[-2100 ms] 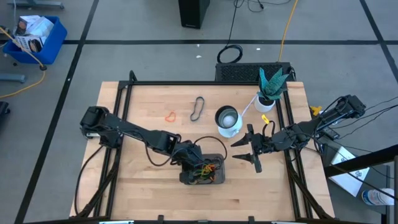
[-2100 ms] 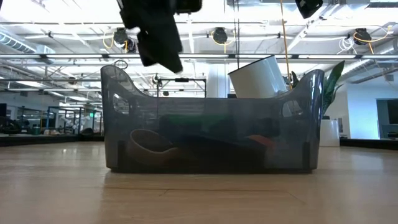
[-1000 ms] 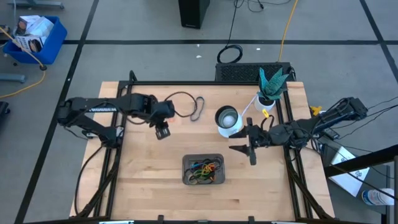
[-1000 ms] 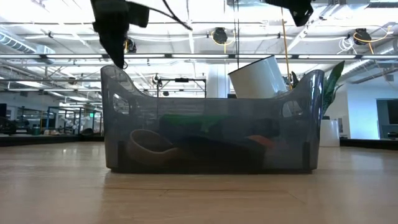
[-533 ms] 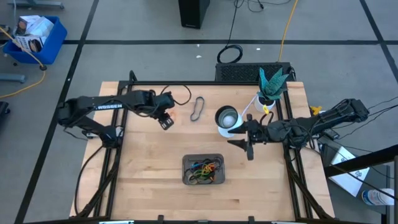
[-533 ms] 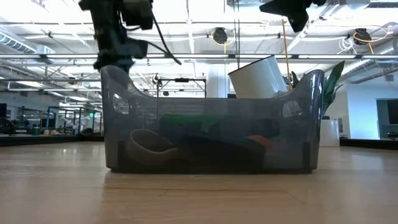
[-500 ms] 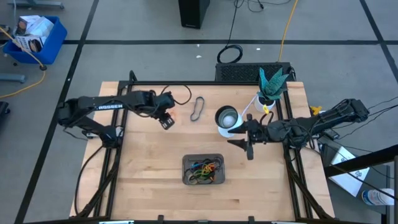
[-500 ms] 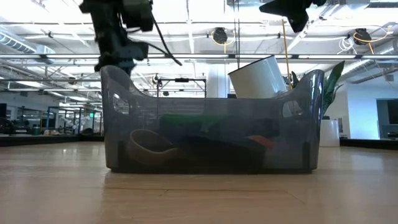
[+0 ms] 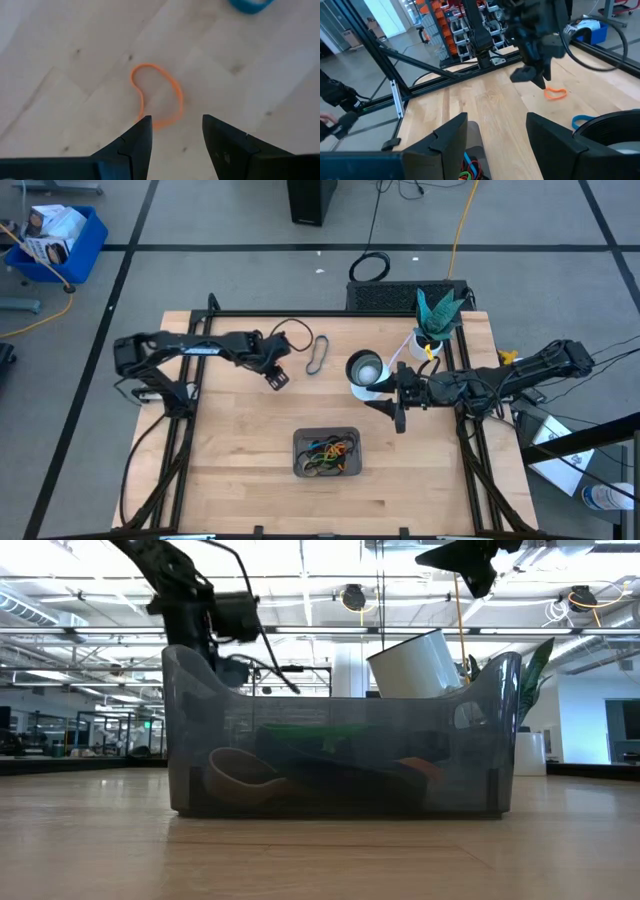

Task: Pick and place rubber bands into bin
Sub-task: Put the orange rubber band into the black bin

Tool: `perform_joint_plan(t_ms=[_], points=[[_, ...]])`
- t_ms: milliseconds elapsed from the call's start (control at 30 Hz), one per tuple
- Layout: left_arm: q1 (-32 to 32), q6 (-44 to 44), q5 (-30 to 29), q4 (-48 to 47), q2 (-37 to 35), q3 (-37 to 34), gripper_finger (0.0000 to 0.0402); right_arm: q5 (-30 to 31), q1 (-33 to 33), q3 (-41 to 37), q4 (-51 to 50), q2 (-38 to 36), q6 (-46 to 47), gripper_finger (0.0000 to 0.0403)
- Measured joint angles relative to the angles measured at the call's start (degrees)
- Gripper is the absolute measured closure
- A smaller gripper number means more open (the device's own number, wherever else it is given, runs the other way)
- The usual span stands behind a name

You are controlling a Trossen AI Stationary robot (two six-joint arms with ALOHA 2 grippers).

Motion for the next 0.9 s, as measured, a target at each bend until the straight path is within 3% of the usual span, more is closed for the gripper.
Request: perform_joint_plan(t_ms=[333,600,900], points=[[2.0,2.5,1.3,1.7,7.8,0.0,0.0222,0.0,0.0,0.0,0.0,0.0,1.3,0.0206],[1.9,3.9,1.2,2.3,9.1,0.2,0.0225,0.0,0.0,0.0,0.0,0.0,1.3,0.0206],[1.8,7.6,1.2,3.2,9.2,0.2,0.0319,0.0,0.0,0.0,0.0,0.0,1.4,0.0206]])
